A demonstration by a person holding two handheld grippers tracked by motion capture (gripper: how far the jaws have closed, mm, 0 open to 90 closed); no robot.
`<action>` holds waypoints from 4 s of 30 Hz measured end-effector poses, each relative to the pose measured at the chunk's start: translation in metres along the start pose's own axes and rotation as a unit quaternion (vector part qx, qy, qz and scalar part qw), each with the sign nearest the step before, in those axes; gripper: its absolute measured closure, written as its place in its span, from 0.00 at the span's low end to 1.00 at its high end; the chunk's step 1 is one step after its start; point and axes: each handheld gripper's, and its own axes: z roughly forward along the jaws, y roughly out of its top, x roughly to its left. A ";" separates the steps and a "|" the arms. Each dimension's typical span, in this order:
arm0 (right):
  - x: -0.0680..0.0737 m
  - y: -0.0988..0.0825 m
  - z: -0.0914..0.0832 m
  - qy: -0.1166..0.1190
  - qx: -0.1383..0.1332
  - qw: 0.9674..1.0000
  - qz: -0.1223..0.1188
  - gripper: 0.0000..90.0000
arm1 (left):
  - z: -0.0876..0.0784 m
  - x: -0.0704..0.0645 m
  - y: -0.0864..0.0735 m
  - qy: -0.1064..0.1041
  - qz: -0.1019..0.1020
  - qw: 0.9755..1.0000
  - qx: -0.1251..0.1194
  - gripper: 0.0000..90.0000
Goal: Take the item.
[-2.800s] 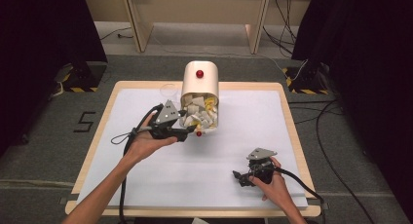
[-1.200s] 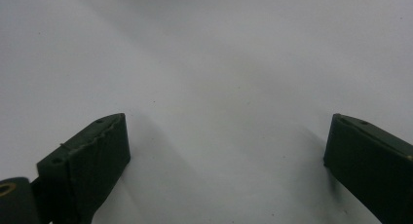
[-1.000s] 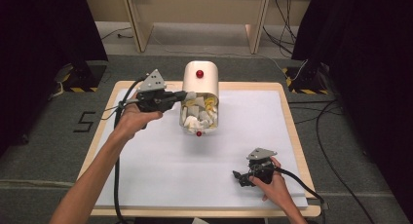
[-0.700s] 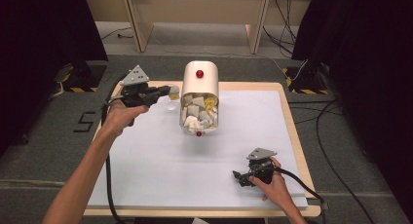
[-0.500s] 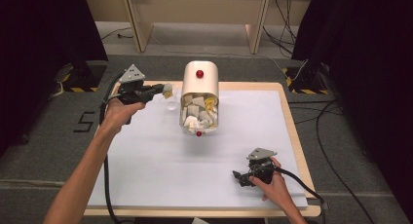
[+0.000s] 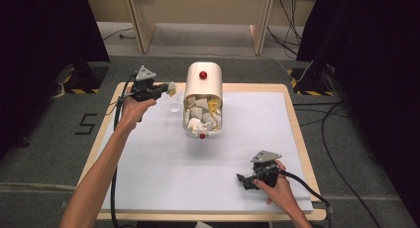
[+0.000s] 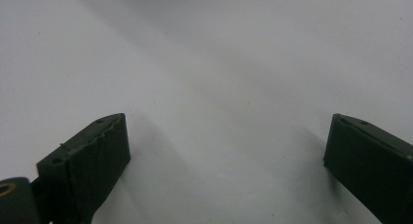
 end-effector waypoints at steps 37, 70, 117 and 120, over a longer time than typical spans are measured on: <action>0.000 0.000 0.000 0.000 0.000 1.000 0.000 0.04 | 0.050 0.018 -0.017 0.036 -0.033 0.998 0.037 0.82; 0.000 0.000 0.000 0.000 -0.001 1.000 -0.001 0.04 | -0.009 0.020 -0.057 -0.002 -0.079 0.995 0.067 0.17; 0.000 0.000 0.000 0.000 -0.001 1.000 0.000 0.04 | -0.048 -0.015 -0.111 -0.029 -0.056 0.997 0.046 0.17; 0.000 0.000 0.000 0.000 0.000 1.000 0.000 0.04 | -0.049 -0.016 -0.113 -0.028 -0.057 0.997 0.045 0.17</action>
